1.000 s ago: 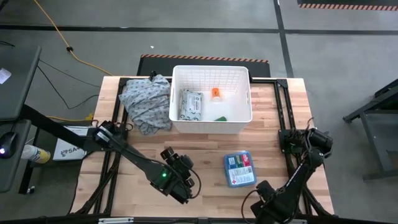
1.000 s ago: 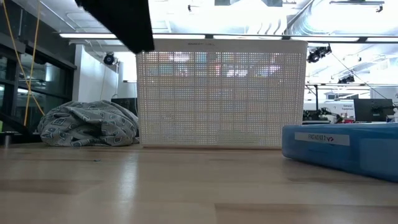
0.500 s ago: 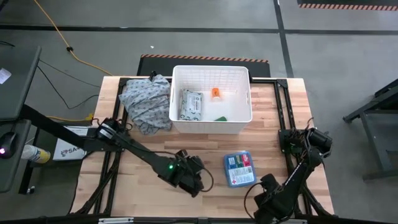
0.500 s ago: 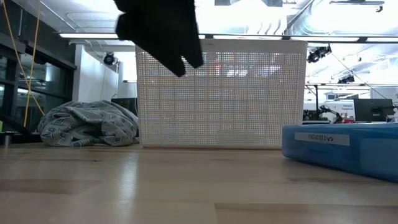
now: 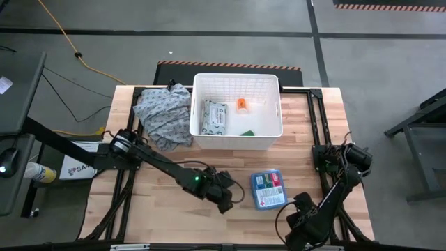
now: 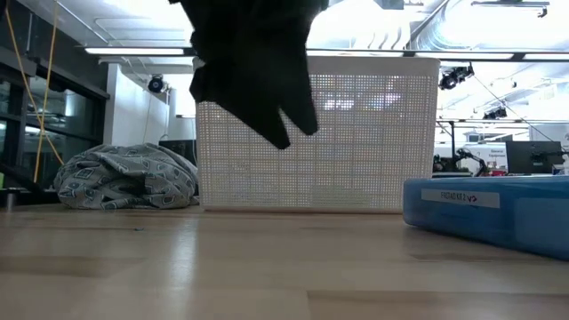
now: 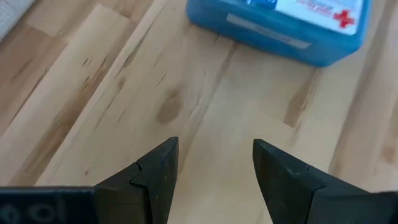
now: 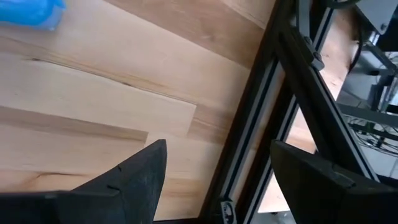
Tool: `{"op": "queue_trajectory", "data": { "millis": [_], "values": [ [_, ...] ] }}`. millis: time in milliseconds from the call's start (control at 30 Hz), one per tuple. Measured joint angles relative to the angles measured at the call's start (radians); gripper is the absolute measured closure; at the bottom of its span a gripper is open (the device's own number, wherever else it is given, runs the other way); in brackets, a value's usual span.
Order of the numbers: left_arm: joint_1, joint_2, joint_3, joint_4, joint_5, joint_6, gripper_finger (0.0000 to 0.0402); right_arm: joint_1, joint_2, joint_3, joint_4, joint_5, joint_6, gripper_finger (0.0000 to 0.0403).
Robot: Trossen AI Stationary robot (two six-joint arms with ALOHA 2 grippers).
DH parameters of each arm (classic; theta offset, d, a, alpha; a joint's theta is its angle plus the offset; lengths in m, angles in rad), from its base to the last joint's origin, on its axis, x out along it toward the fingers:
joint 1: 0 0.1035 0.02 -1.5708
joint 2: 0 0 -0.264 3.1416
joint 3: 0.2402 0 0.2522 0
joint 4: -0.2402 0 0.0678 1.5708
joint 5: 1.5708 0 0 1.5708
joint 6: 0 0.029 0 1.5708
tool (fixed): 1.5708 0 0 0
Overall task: Pick & place medical supplies in basket/bin
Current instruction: Put the blue first aid kit in the white bin
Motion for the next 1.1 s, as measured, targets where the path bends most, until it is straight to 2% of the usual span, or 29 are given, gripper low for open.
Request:
{"op": "queue_trajectory", "data": {
  "millis": [200,633,867,1100],
  "values": [
    [0.009,0.0,-0.024,0.003,0.018,-0.005,0.0163,-0.022,0.0,0.0,0.008,0.034,0.002,0.0126],
    [0.007,0.0,-0.026,-0.009,0.025,-0.005,0.0163,-0.085,-0.077,0.0,-0.034,0.193,-0.051,0.0126],
    [0.007,0.0,-0.026,-0.004,0.027,0.0,0.0163,-0.093,-0.1,0.0,-0.033,0.224,-0.063,0.0126],
    [0.007,0.0,-0.026,0.0,0.031,0.002,0.0163,-0.157,-0.101,0.0,0.039,0.358,-0.164,0.0126]
  ]
}}
